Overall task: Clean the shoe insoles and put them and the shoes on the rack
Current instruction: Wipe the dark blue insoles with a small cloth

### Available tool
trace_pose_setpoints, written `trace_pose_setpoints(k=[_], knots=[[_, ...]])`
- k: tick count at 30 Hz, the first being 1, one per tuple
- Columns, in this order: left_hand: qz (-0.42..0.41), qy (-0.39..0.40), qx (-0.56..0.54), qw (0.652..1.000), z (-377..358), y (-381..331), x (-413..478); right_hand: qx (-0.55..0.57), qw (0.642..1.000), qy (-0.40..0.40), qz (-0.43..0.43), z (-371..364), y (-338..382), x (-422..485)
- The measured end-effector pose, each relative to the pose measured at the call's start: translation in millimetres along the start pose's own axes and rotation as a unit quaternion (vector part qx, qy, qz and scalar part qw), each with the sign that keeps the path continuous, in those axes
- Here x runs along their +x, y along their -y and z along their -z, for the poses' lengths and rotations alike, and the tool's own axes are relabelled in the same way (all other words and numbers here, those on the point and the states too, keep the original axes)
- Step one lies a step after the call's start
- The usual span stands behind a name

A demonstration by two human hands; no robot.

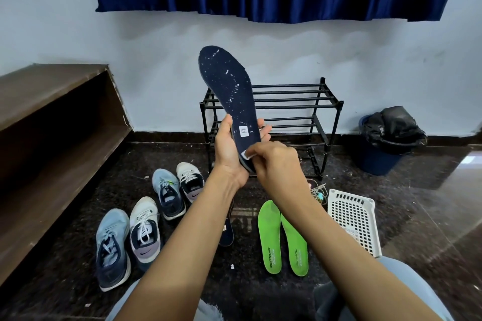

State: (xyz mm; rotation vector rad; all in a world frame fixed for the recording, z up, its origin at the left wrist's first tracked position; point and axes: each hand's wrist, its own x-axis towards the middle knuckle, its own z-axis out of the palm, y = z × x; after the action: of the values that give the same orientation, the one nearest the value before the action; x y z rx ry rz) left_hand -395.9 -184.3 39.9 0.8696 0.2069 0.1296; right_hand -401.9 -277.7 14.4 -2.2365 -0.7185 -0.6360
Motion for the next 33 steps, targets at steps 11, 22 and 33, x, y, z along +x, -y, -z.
trace_pose_setpoints(k=[11,22,33], knots=[[0.014,0.024,0.007,1.0,-1.1,1.4,-3.2,-0.049,0.996,-0.069,0.018,-0.6,3.3,9.2],[0.013,0.03,0.017,0.999,4.8,2.4,0.4,-0.076,0.995,-0.061,0.028,-5.7,2.1,13.0],[0.0,0.014,-0.003,1.0,6.0,-2.6,3.8,-0.083,0.996,-0.039,0.016,-8.9,8.8,-2.3]])
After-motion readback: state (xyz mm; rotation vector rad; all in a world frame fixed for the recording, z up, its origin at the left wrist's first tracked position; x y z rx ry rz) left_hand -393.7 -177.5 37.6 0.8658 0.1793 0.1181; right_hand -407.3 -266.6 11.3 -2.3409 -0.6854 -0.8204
